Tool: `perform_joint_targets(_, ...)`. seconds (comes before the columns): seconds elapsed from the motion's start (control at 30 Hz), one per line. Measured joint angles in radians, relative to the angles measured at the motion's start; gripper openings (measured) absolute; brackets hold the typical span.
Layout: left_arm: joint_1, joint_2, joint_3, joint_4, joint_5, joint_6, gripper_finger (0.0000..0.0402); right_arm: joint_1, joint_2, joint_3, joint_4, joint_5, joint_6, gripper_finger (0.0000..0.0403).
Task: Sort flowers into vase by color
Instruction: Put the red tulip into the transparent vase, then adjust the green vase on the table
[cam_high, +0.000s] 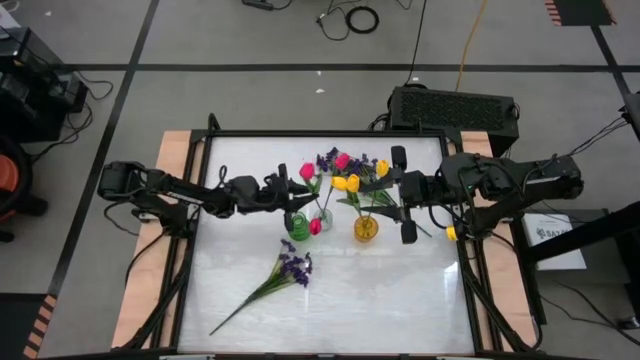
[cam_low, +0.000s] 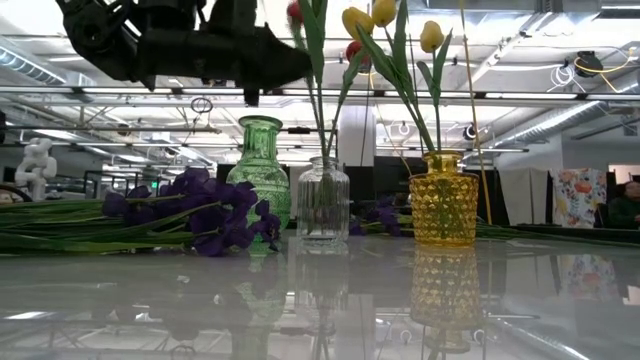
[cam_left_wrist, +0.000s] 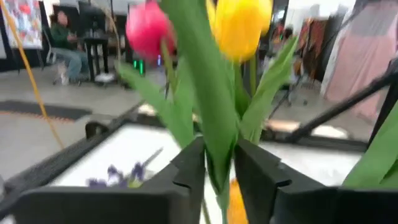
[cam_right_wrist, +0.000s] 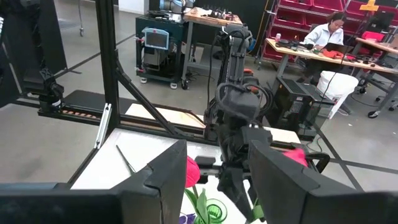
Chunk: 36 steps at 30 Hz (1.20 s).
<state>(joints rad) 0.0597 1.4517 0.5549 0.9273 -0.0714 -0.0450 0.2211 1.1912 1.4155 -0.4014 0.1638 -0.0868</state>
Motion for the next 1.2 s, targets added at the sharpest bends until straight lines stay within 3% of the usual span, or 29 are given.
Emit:
perform_joint_targets(0.27, 0.000, -0.034, 0.000, -0.163, -0.009, 0.056, 0.0175, 0.000, 0.000, 0.000, -0.007, 0.000, 0.000, 0.0164)
perform_joint_targets(0.5, 0.004, -0.201, 0.000, -0.406, -0.039, 0.083, 0.0216, -0.006, 0.000, 0.000, -0.041, 0.000, 0.019, 0.0164)
perform_joint_targets(0.77, -0.005, -0.433, 0.000, -0.712, 0.027, 0.051, 0.0224, -0.006, -0.010, 0.000, -0.039, 0.000, 0.016, 0.0164)
perform_joint_targets(0.87, -0.020, -0.509, 0.000, -0.783, 0.069, 0.045, 0.0224, -0.006, -0.027, 0.000, -0.060, 0.006, 0.019, 0.0164)
perform_joint_targets(1.0, -0.038, -0.596, 0.001, -0.862, 0.075, 0.014, 0.0224, -0.006, -0.061, 0.000, -0.120, 0.093, 0.024, 0.0164)
perform_joint_targets(1.2, -0.069, -0.687, 0.001, -0.959, 0.067, -0.046, 0.0224, -0.006, -0.105, 0.000, -0.167, 0.123, 0.056, 0.0164)
